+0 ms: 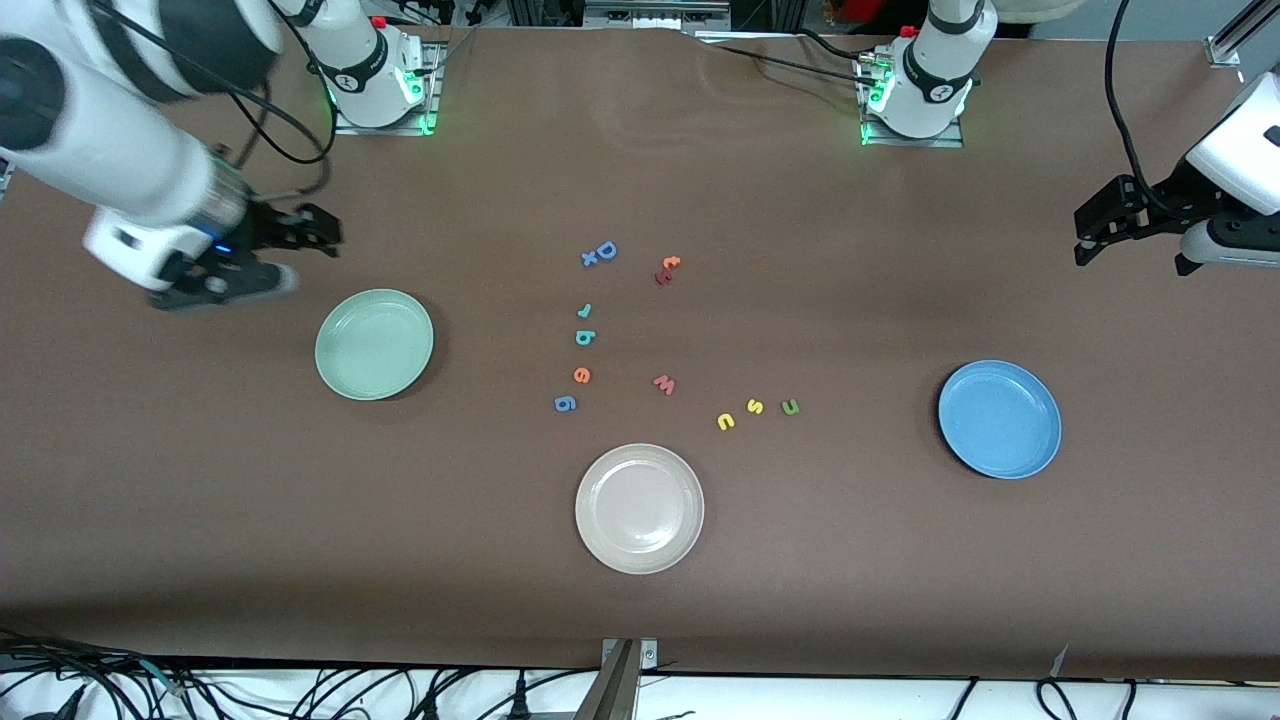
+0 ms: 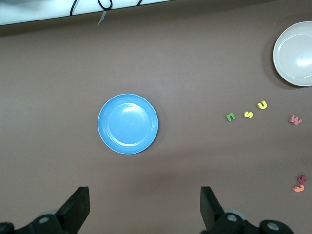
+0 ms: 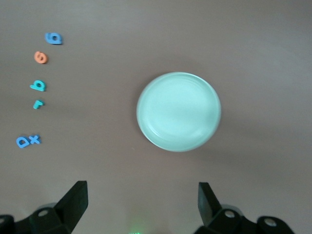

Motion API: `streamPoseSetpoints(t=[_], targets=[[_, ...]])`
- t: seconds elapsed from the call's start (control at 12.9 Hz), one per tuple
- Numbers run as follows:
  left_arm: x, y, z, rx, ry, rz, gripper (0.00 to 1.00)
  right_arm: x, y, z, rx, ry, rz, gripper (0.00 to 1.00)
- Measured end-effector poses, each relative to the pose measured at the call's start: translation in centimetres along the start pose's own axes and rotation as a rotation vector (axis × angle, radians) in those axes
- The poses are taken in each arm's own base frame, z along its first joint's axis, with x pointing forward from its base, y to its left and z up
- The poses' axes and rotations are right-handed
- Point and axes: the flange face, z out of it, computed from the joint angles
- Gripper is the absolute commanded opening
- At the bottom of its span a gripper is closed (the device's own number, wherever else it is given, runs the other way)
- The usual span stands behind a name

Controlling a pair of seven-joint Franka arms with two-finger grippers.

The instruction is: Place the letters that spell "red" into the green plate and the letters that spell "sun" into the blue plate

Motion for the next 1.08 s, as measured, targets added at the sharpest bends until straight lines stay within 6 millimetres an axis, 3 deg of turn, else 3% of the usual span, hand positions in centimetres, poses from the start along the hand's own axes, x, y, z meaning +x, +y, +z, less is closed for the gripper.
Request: streamPoseSetpoints(t=[0.23, 0.62, 0.93, 1.08], targets=[[0.7, 0.0, 1.6, -0.002, -0.026, 0.0, 1.0, 2.8, -4.4, 3.9, -0.006, 0.018, 0.087, 1.0], [5.4, 0.1, 11.7, -0.013, -0.106, 0.006, 1.0, 7.3, -10.3, 12.2, 0.045, 0.062, 0.314, 1.0], [6.8, 0.3, 14.8, -0.033, -0.106, 0.003, 1.0, 9.3, -15.7, 19.4, 0.086, 0.087, 0.44, 1.0], [7.5, 0.6, 16.5, -0.05, -0.085, -0.003, 1.0, 9.5, -18.9, 21.7, 0.088, 0.092, 0.483, 1.0]])
